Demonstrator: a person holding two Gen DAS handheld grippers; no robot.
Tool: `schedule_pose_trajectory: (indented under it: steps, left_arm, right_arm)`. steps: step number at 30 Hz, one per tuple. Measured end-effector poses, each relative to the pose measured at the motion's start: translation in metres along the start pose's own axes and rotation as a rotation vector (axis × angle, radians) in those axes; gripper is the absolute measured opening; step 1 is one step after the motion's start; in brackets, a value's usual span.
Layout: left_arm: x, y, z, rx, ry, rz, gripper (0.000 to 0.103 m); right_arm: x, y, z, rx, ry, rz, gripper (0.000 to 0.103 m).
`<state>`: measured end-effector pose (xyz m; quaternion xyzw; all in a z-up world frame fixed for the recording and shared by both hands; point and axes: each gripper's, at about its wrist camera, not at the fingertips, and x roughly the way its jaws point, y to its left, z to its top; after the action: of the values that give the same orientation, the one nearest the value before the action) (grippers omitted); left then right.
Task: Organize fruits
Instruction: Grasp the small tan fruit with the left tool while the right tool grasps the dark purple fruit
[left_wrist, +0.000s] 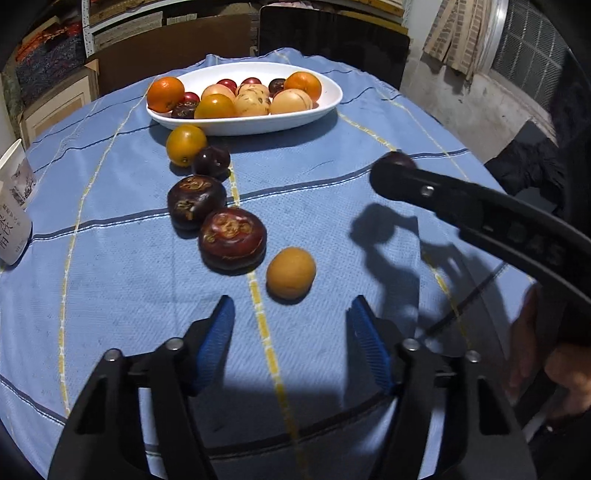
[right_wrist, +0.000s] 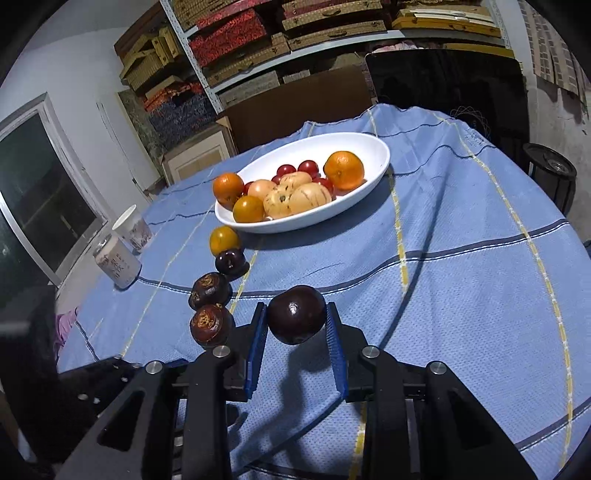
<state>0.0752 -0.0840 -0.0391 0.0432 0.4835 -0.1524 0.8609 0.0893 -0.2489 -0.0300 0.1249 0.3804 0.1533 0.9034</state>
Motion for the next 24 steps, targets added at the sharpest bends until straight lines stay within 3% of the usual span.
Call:
schedule_pose_trajectory:
  steps: [5, 7, 14, 24]
  left_arm:
    - [0.007, -0.007, 0.011, -0.017, 0.002, -0.001, 0.045]
    - [0.009, -0.008, 0.015, -0.024, -0.003, 0.009, 0.028]
    - [0.0, 0.004, 0.008, -0.031, -0.006, -0.002, 0.027]
    - [-0.039, 0.046, 0.017, -0.044, -0.07, 0.05, 0.027]
  right_arm:
    - [-0.003, -0.005, -0.001, 0.014, 0.001, 0.001, 0.032]
    - [-0.003, -0.005, -0.001, 0.012, -0.001, 0.001, 0.032]
    - [-0.002, -0.006, -0.002, 0.016, -0.001, 0.0, 0.032]
    - [-0.011, 0.011, 0.0, -0.02, -0.021, 0.036, 0.032]
